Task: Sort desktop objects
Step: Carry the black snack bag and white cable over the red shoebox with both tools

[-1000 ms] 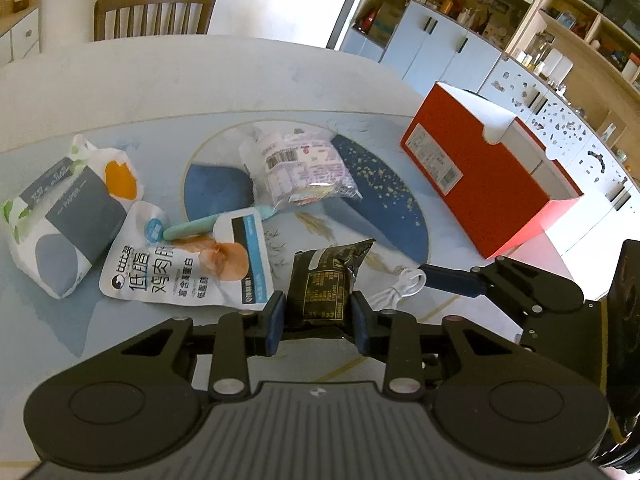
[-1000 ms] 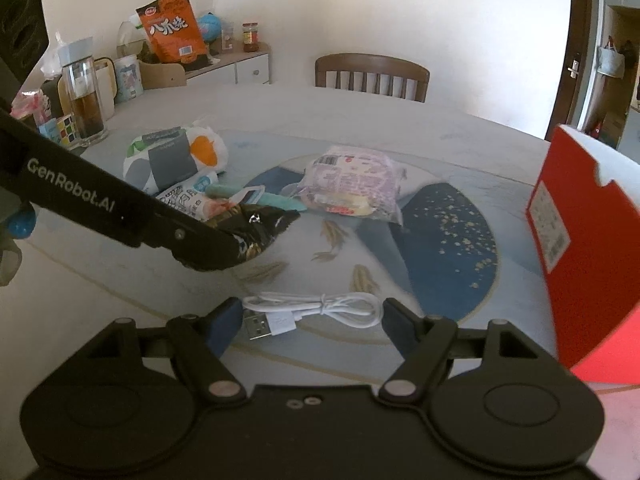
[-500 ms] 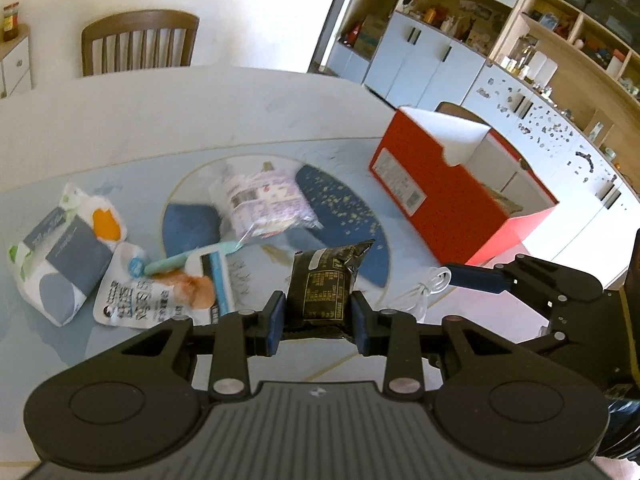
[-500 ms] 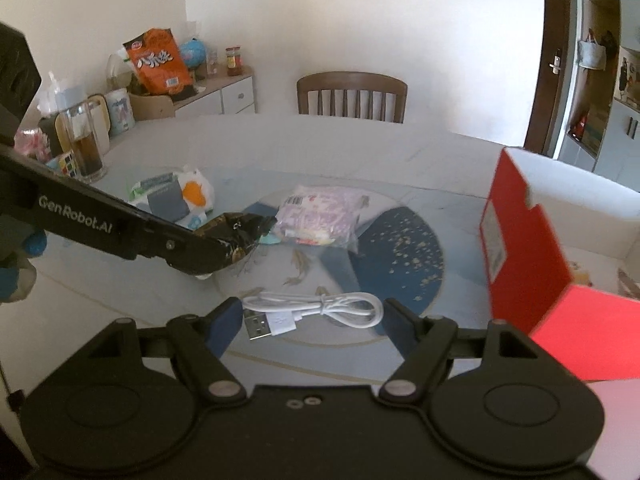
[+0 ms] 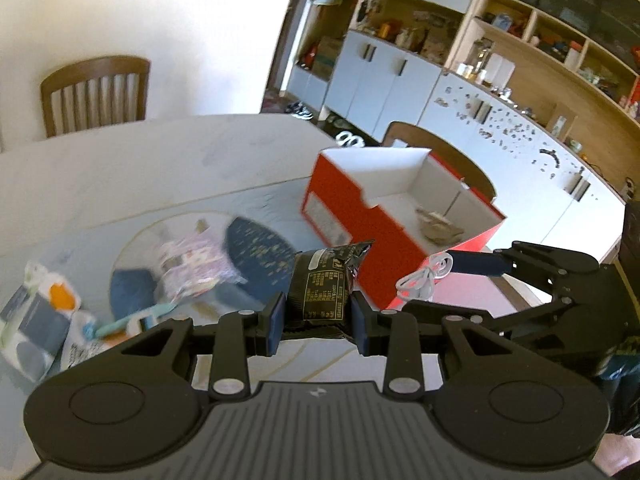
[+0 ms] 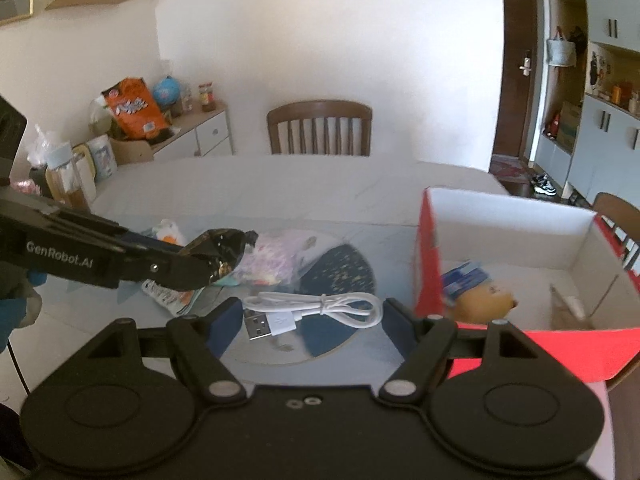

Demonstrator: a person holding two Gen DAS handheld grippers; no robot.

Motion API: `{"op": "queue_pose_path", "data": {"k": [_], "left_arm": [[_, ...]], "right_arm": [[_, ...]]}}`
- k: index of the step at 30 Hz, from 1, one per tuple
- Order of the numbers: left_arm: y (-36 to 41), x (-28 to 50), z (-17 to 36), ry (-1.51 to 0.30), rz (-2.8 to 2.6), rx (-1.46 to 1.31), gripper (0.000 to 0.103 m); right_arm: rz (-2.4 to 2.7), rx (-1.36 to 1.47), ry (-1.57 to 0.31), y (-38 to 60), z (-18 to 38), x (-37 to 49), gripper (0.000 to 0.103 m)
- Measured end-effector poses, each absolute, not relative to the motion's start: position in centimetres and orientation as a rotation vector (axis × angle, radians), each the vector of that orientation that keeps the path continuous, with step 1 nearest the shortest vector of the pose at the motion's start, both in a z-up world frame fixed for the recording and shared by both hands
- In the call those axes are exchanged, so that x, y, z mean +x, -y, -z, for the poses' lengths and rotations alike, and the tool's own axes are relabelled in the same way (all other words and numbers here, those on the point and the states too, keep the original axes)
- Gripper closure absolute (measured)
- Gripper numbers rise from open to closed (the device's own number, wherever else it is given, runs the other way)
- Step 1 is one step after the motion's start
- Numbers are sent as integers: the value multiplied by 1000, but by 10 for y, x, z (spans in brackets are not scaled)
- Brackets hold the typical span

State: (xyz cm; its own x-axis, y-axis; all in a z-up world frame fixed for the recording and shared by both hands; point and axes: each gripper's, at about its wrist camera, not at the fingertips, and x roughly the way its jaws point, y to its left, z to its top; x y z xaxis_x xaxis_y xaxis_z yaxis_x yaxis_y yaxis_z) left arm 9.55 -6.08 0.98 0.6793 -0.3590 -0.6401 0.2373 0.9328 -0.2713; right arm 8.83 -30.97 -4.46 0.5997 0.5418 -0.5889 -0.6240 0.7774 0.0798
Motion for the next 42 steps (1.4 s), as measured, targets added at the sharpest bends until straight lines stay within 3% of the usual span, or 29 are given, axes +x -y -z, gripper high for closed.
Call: {"op": "queue_pose_path", "data": {"k": [21,42], "left_arm": [[163,155,-31,-709,433,-122,70],[237,240,-17,-749,412,-7,70]], "right_arm": [[-606,-134,-637,398,24,147,27],[-580,-169,-823,436,50,220,27]]}}
